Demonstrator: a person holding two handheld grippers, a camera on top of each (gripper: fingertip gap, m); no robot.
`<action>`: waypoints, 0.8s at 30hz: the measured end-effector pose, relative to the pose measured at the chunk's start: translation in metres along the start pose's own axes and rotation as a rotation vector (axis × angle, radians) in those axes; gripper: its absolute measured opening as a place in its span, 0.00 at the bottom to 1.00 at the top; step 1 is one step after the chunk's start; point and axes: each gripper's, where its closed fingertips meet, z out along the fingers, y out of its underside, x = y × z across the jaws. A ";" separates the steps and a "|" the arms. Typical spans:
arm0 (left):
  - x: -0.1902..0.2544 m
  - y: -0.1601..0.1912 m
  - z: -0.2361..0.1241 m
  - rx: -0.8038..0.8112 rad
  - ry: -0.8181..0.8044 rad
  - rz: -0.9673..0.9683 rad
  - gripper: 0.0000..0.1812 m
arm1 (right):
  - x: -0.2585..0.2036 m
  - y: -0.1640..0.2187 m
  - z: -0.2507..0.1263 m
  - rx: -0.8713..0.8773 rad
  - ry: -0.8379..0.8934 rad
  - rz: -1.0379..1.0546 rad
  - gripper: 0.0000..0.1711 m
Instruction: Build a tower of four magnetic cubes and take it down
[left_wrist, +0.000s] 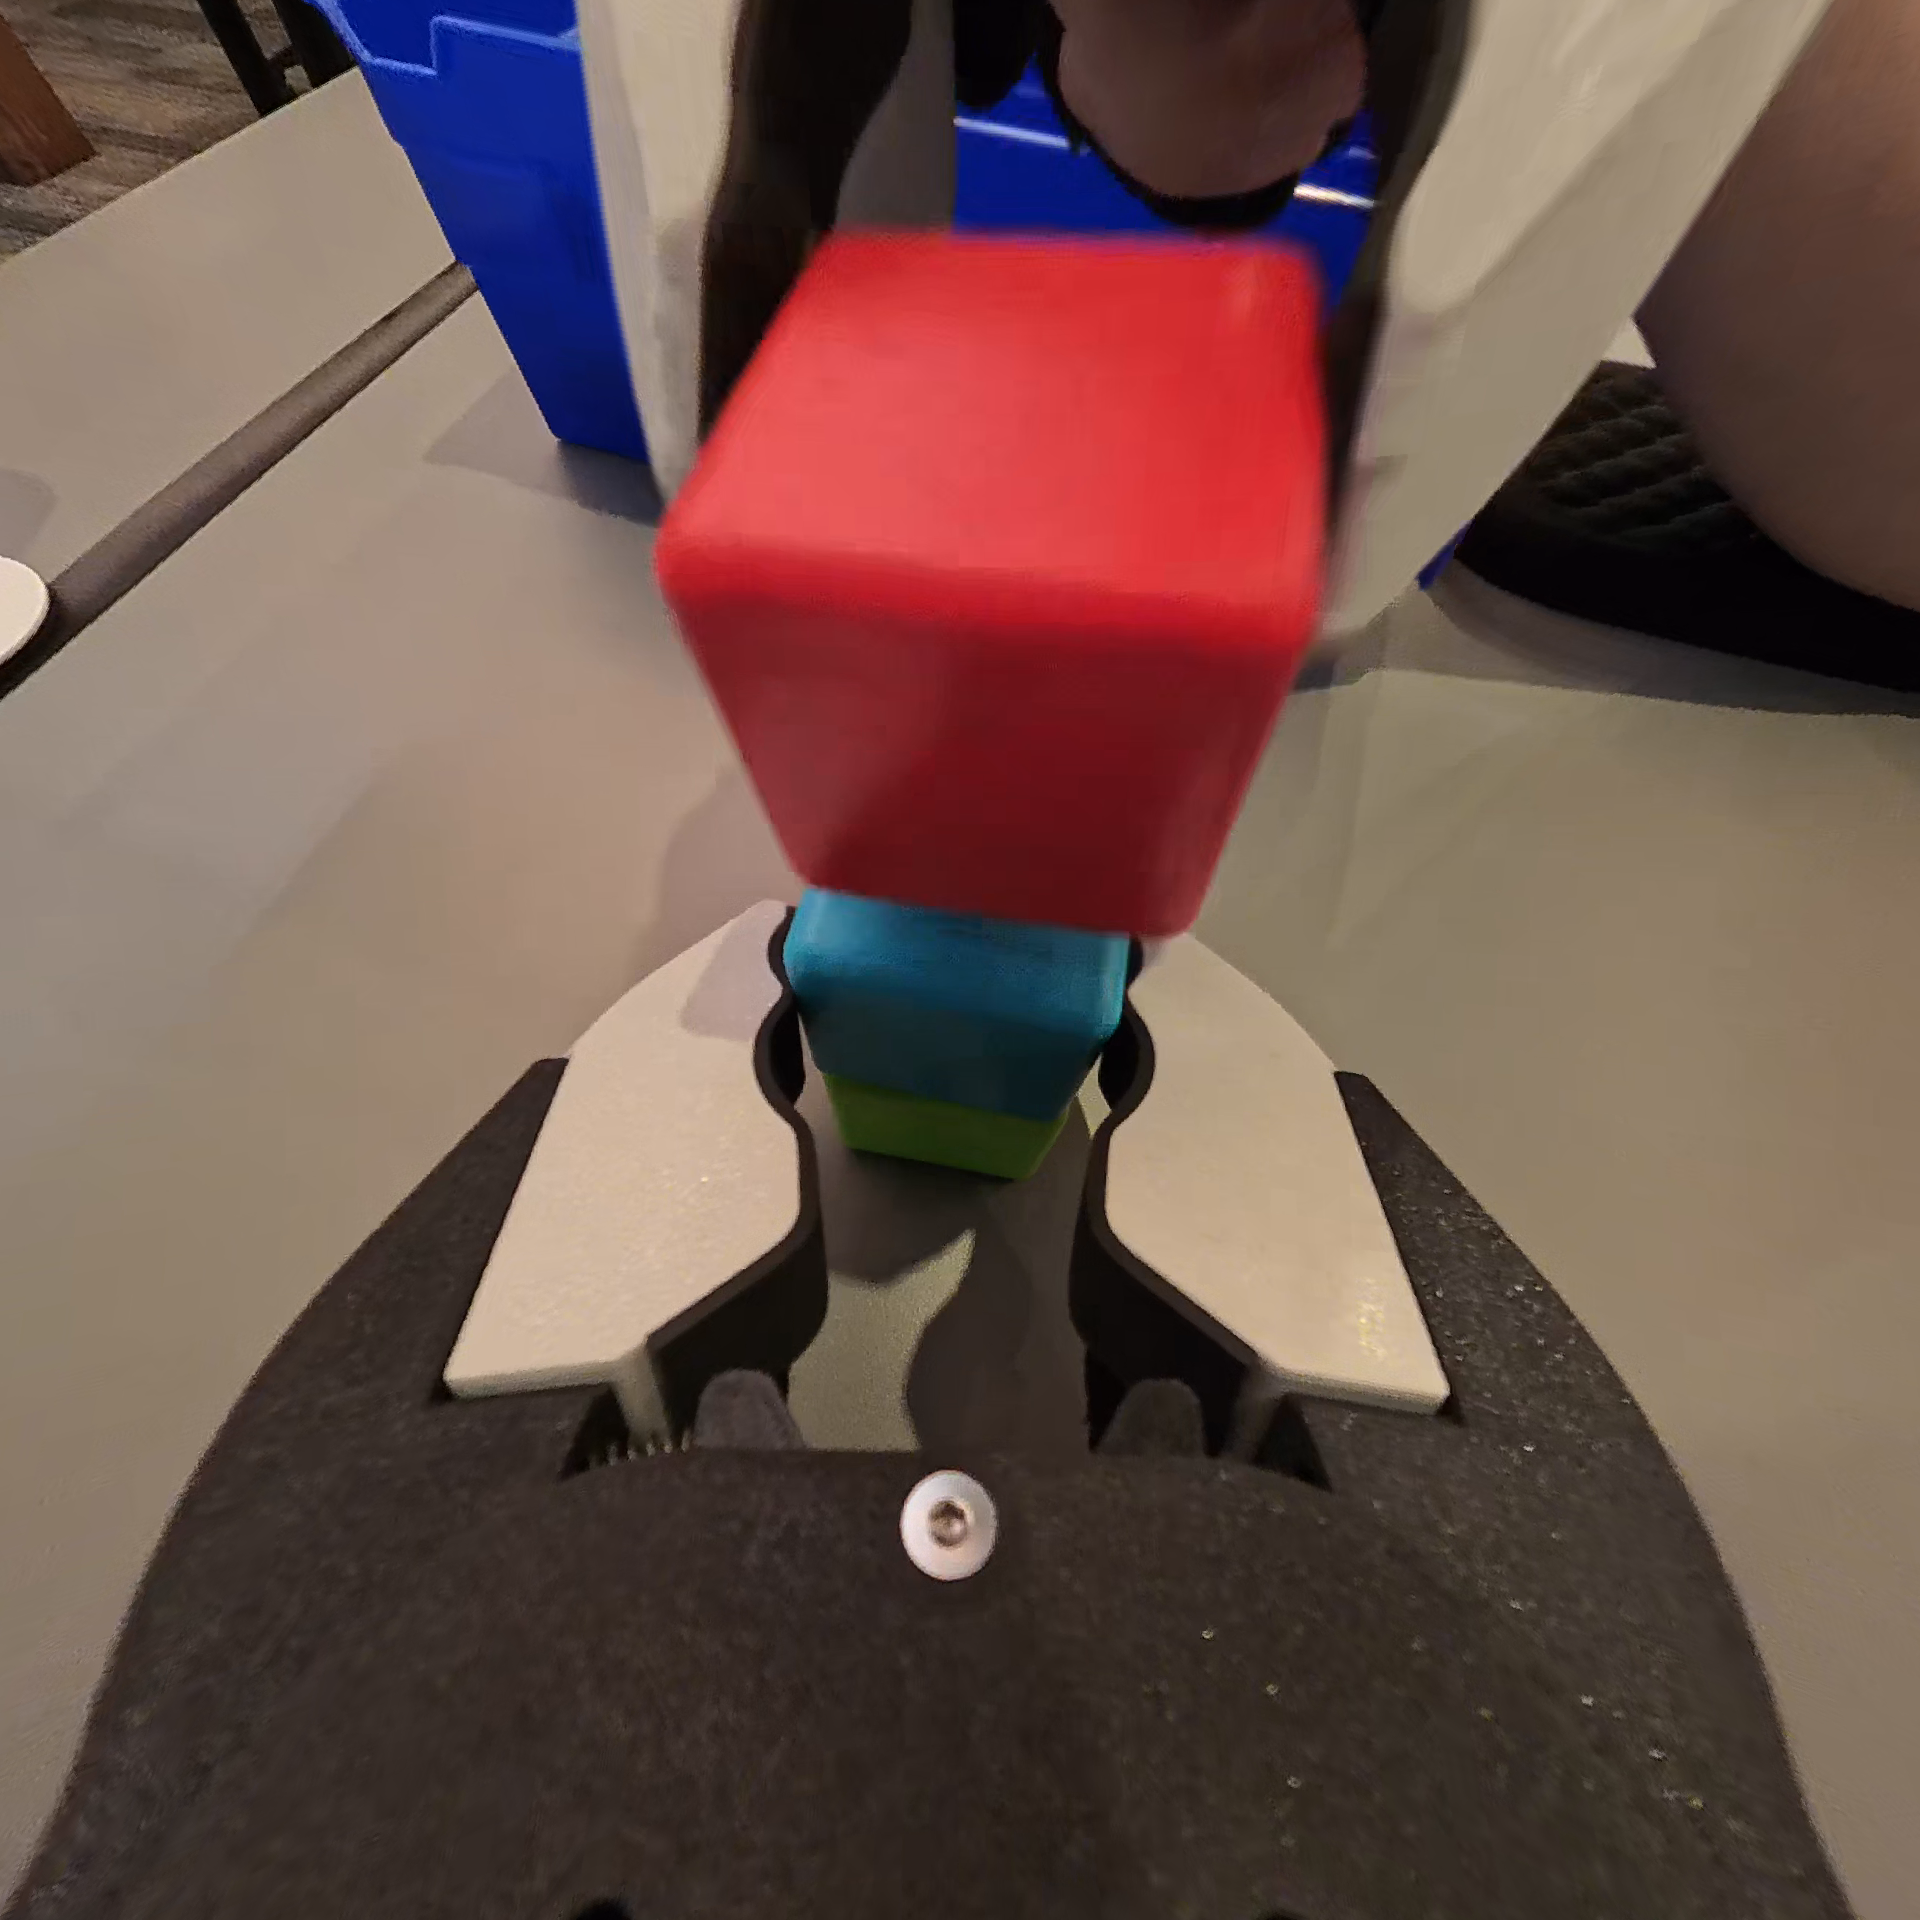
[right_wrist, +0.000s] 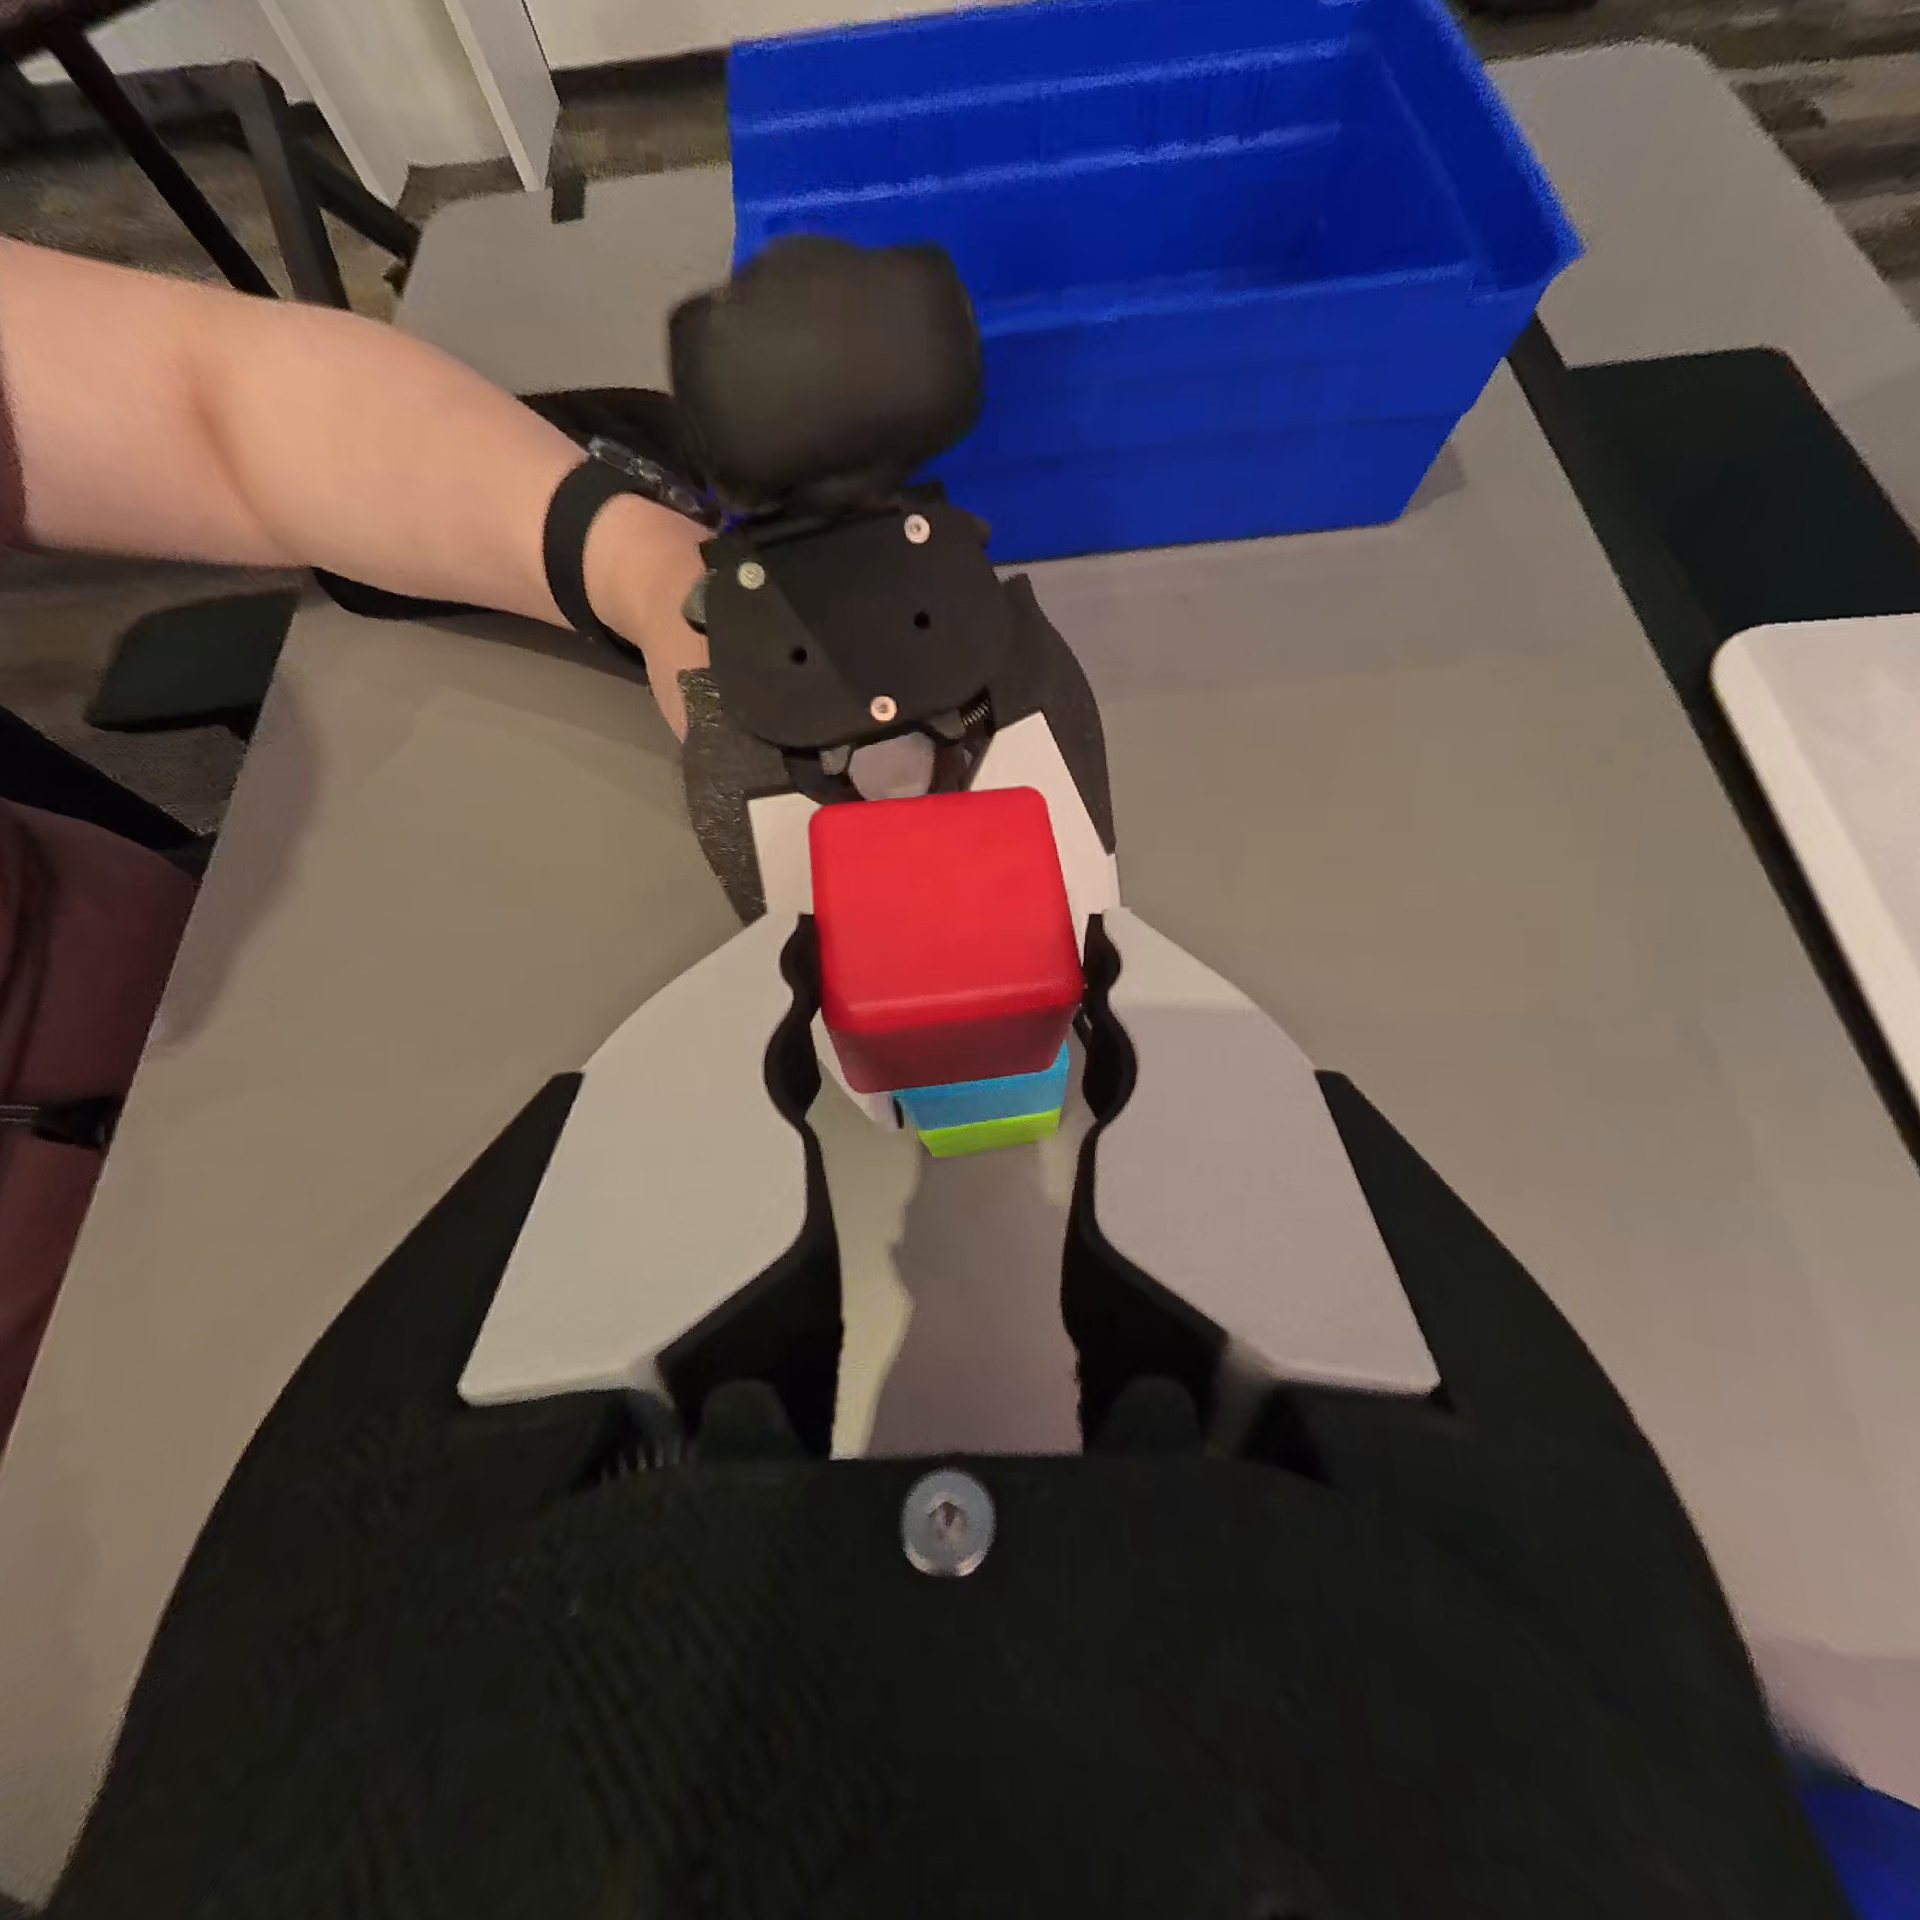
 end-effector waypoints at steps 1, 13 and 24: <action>0.000 0.000 0.000 0.002 0.004 -0.011 0.30 | 0.000 -0.003 -0.006 0.011 0.007 -0.003 0.29; -0.001 0.000 0.000 0.004 0.004 -0.021 0.30 | 0.068 0.005 -0.146 0.148 0.498 0.062 0.29; -0.001 0.000 0.001 -0.004 -0.002 -0.026 0.30 | 0.169 0.218 -0.225 -0.256 1.092 0.772 0.29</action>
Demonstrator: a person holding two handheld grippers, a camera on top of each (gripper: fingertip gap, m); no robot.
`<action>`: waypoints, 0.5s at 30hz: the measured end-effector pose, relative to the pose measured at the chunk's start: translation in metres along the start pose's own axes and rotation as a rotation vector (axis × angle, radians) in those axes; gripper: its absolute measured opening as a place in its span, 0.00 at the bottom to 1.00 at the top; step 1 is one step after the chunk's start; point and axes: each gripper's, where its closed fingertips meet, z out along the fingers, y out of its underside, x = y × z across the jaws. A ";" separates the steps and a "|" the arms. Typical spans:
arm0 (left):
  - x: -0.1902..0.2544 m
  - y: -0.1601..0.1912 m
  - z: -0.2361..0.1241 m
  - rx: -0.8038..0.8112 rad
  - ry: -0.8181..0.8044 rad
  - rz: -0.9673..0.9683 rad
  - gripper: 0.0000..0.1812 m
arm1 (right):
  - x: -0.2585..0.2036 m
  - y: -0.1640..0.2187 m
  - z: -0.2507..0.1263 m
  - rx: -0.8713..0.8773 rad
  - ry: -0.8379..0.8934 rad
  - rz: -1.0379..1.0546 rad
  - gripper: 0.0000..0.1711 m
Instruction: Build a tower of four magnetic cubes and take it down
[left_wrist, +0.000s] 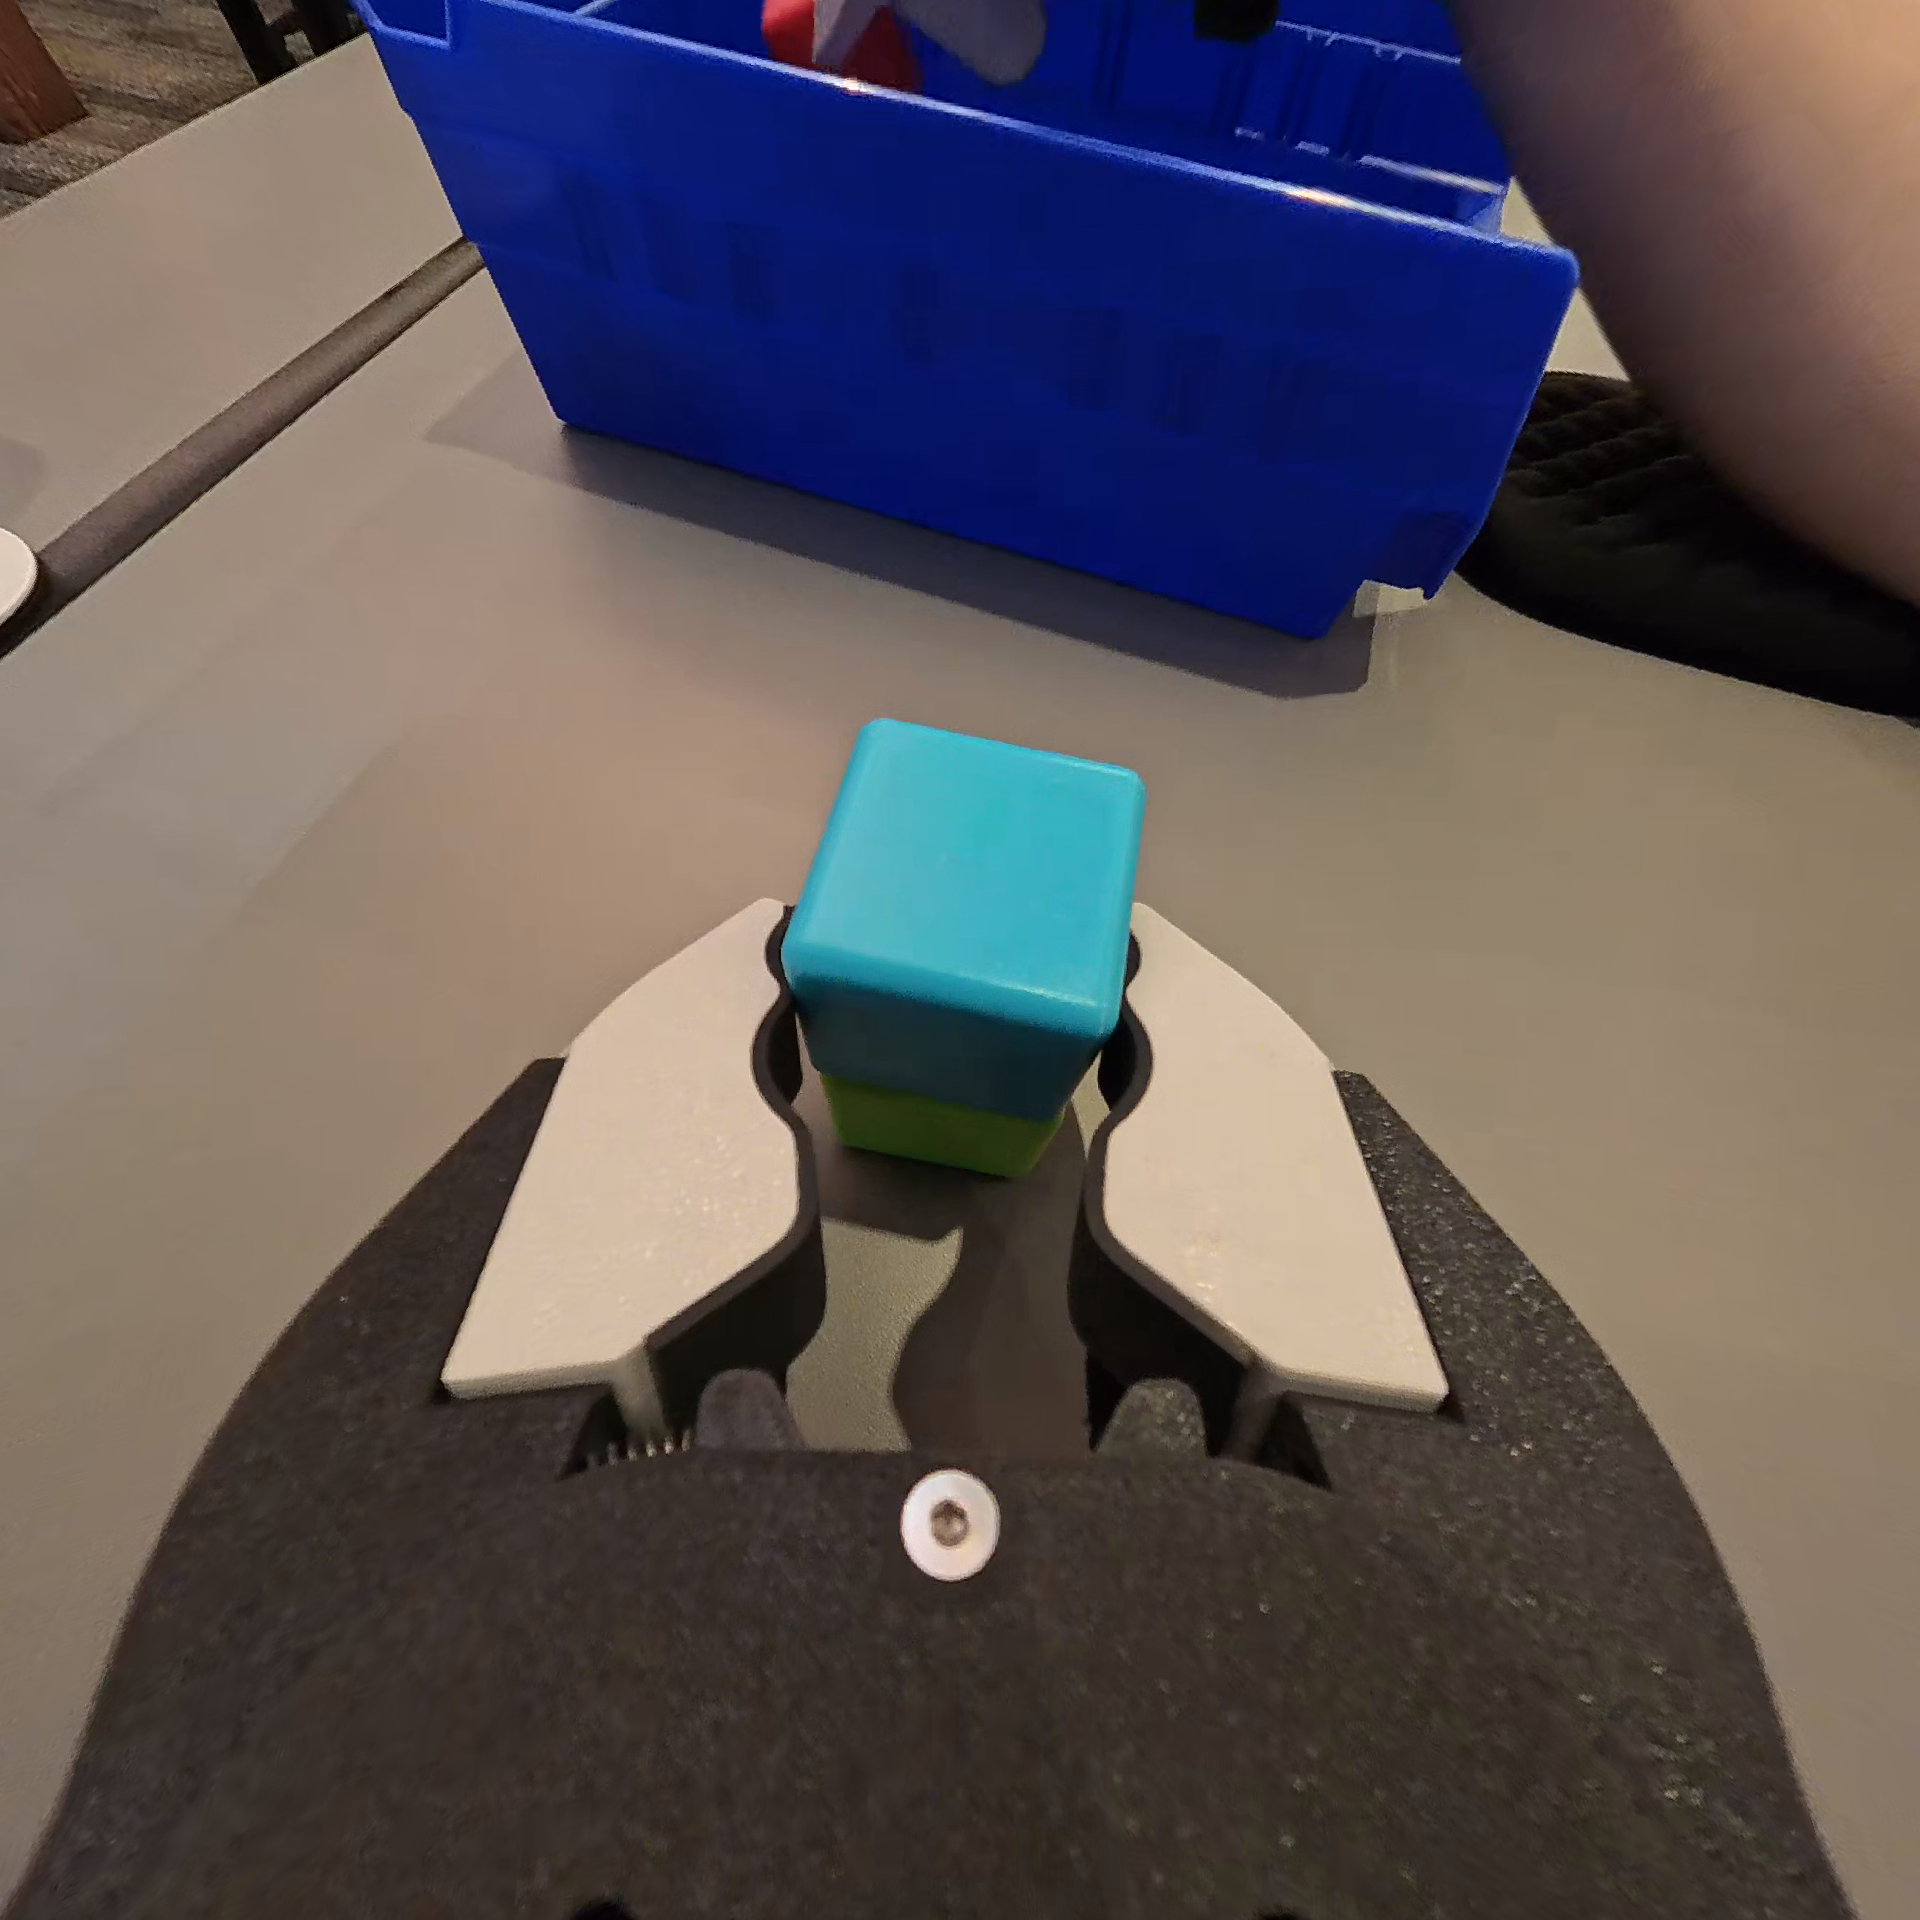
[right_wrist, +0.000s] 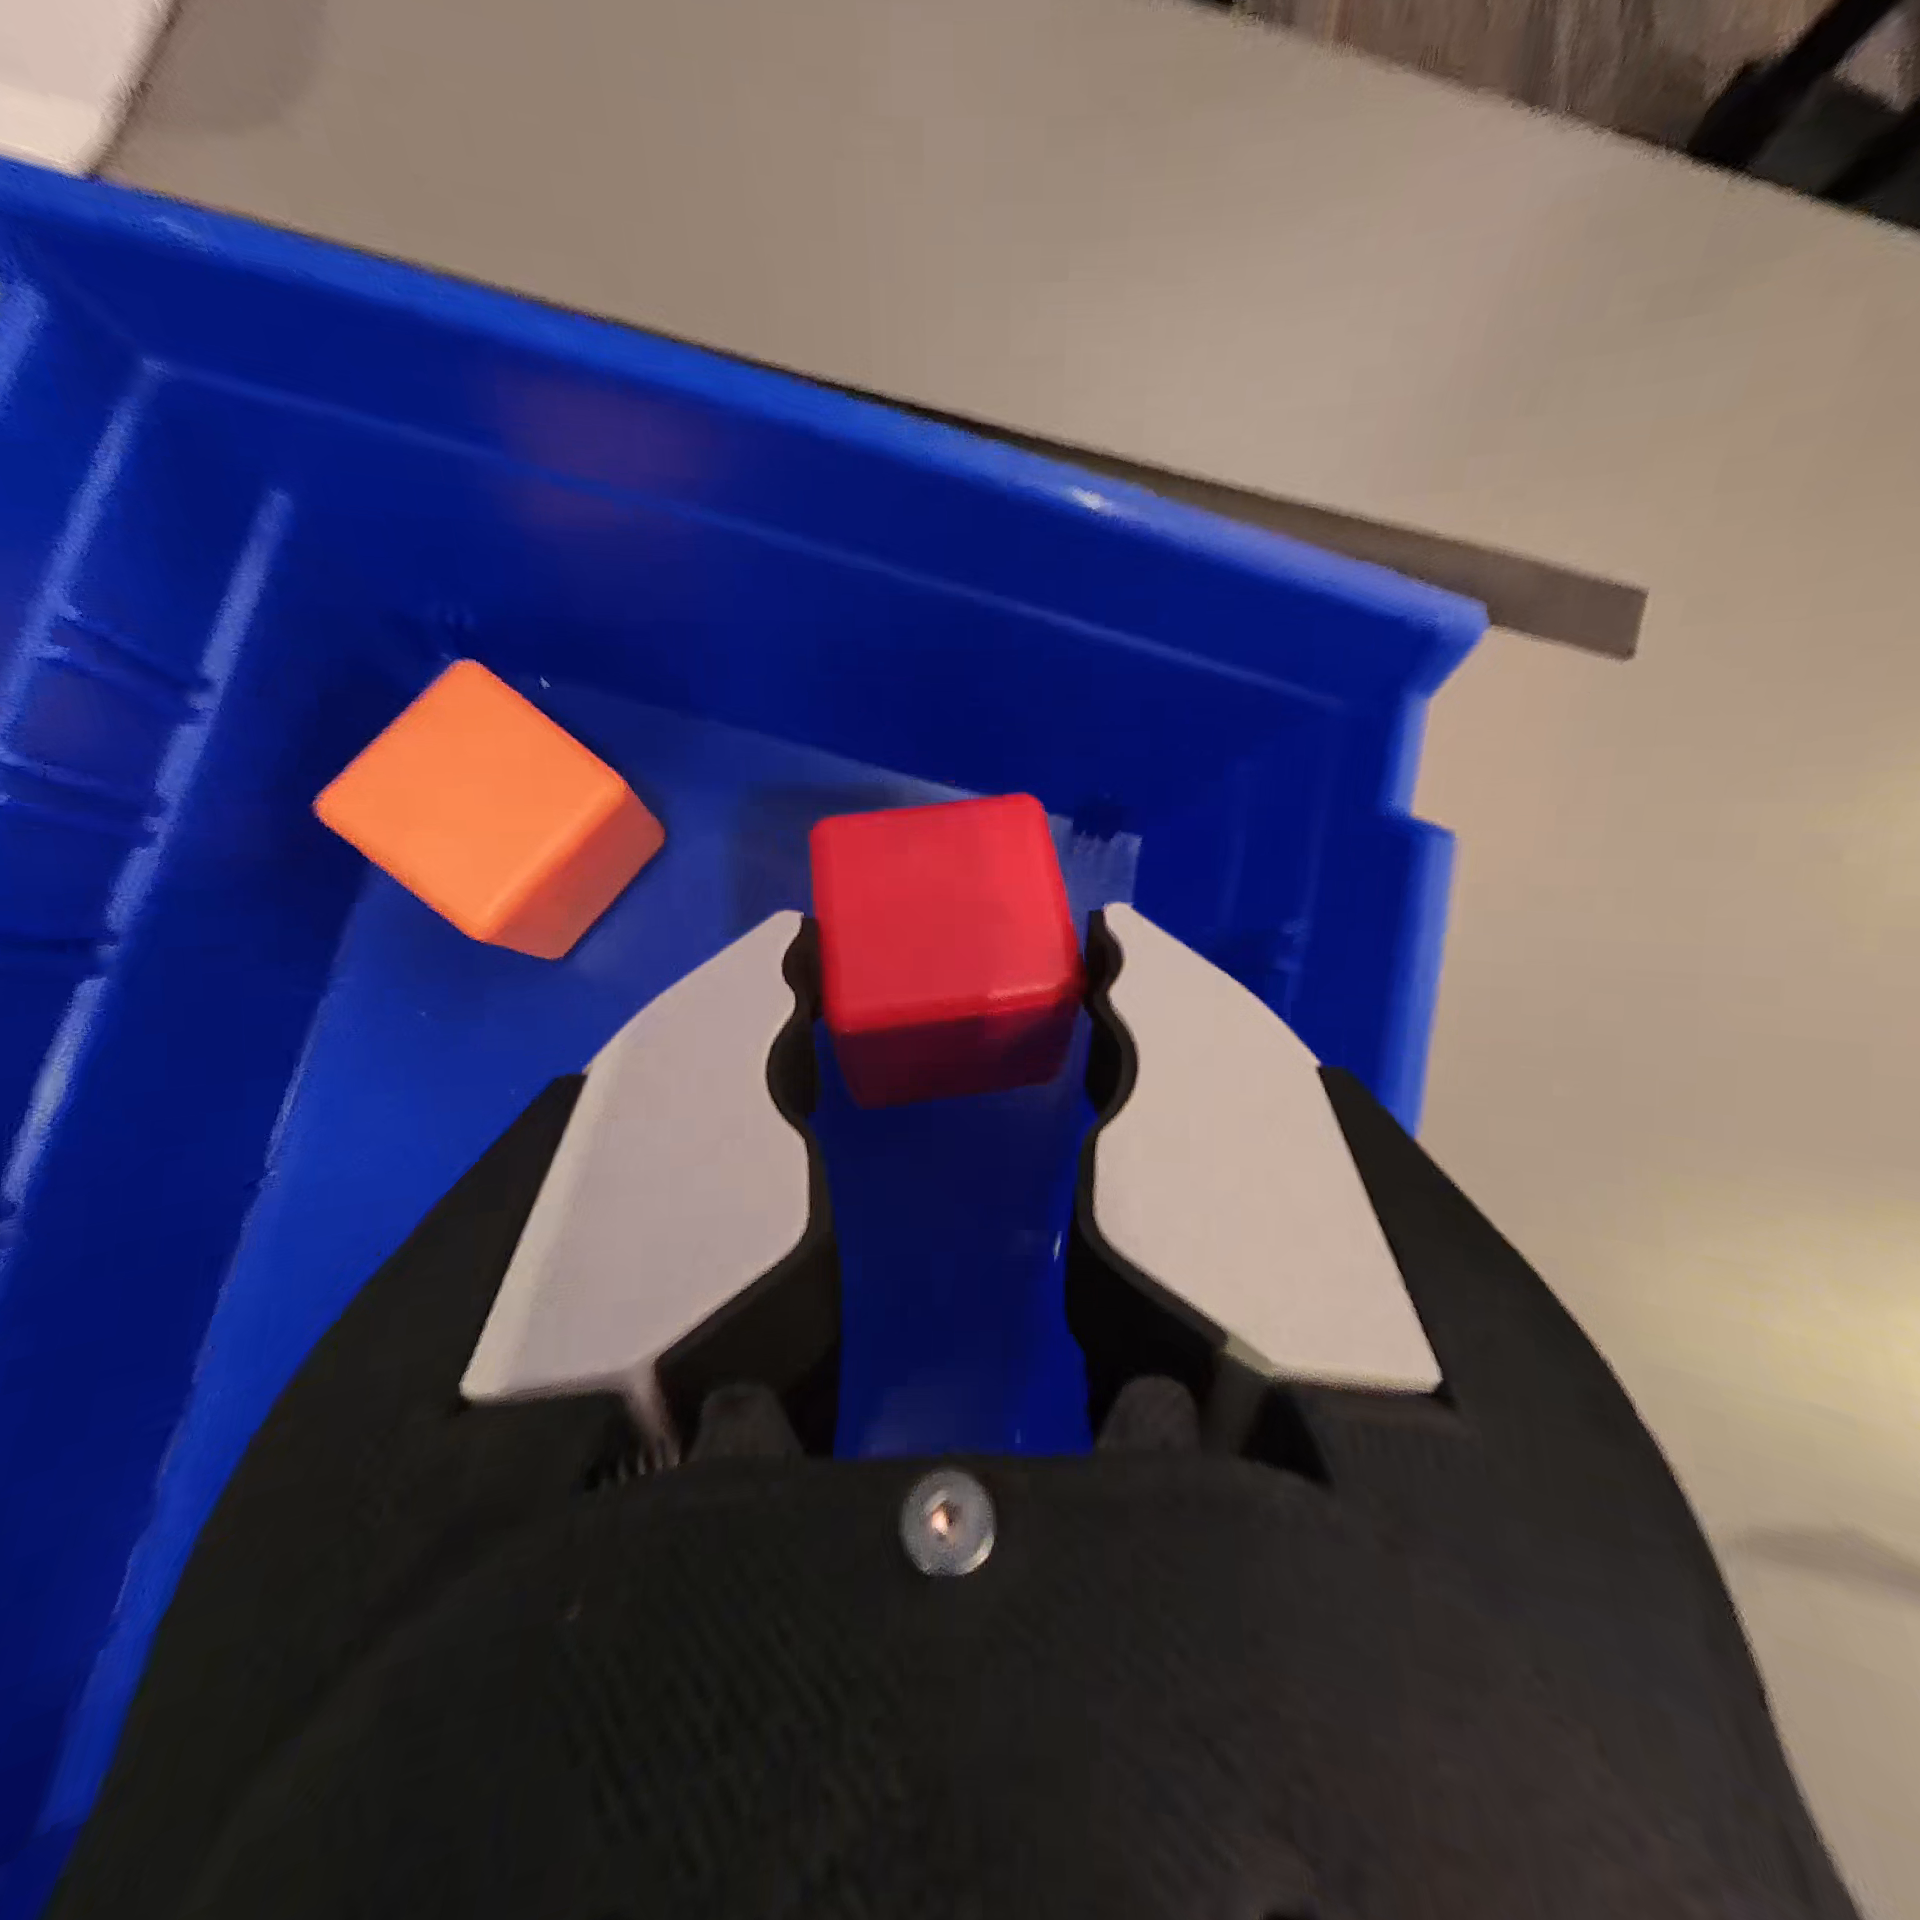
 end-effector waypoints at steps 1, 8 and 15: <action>0.000 0.000 0.000 -0.001 0.000 0.000 0.30 | 0.000 0.004 0.005 -0.035 0.031 -0.004 0.30; 0.000 0.001 0.000 -0.008 0.001 -0.005 0.31 | 0.000 0.032 0.019 -0.201 0.094 0.018 0.30; 0.003 0.037 0.011 -0.215 0.009 -0.017 0.37 | -0.007 0.048 0.020 -0.301 0.033 0.034 0.32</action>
